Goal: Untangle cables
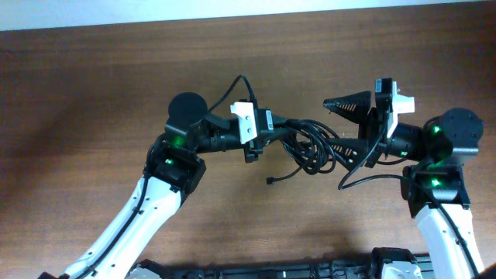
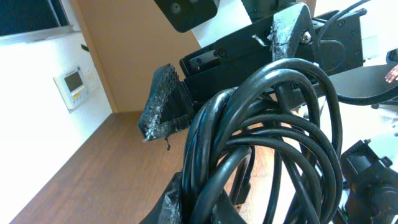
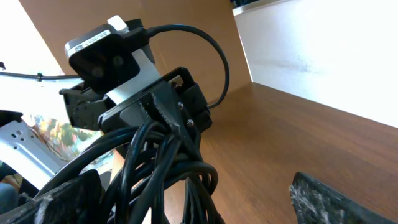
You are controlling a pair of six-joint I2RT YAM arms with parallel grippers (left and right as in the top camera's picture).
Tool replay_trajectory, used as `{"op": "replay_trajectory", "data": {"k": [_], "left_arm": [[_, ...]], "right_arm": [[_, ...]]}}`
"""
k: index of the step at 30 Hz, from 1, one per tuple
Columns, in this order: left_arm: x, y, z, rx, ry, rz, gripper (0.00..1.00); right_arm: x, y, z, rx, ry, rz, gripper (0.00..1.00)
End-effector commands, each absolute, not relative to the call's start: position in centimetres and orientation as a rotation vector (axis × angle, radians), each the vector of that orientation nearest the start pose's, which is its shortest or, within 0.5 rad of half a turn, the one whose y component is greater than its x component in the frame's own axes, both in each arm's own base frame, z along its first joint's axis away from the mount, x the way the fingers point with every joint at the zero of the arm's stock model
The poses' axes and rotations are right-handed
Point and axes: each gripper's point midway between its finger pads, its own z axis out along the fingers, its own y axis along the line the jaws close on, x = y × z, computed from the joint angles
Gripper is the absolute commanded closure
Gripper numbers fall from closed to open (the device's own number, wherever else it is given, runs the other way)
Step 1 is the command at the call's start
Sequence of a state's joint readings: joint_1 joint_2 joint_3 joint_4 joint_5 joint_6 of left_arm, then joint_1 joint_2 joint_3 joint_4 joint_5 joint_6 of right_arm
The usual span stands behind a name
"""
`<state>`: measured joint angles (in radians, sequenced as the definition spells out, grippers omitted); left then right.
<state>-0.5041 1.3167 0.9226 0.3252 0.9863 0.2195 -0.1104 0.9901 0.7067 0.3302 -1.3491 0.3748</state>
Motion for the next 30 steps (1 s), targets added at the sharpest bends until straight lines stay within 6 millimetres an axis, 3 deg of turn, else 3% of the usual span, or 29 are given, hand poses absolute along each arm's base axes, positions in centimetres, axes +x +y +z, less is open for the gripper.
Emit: {"op": "replay_trajectory", "data": {"k": [1,7,17,24,30], "left_arm": [[24.6,-30.8,33.1,1.277,1.107,-1.028,1.0],[24.0,-31.2,33.1,1.29,1.097,-1.043,1.0],[22.6,-31.2,33.2,1.342,1.05,-1.106,1.0],[22.1,-31.2,33.2,1.358,1.035,-1.125,1.0],[20.6,-32.2,33.2,1.393,1.0,-1.156,1.0]], "right_arm": [[27.0,13.7,32.9,-0.678,1.543,1.165,0.02],[28.8,12.9,32.5,-0.585,1.571,1.105,0.02],[31.4,11.8,30.2,-0.435,1.671,1.075,0.0],[31.5,11.7,30.6,-0.44,1.652,1.056,0.01],[32.6,10.8,30.5,-0.374,1.659,0.993,0.01]]}}
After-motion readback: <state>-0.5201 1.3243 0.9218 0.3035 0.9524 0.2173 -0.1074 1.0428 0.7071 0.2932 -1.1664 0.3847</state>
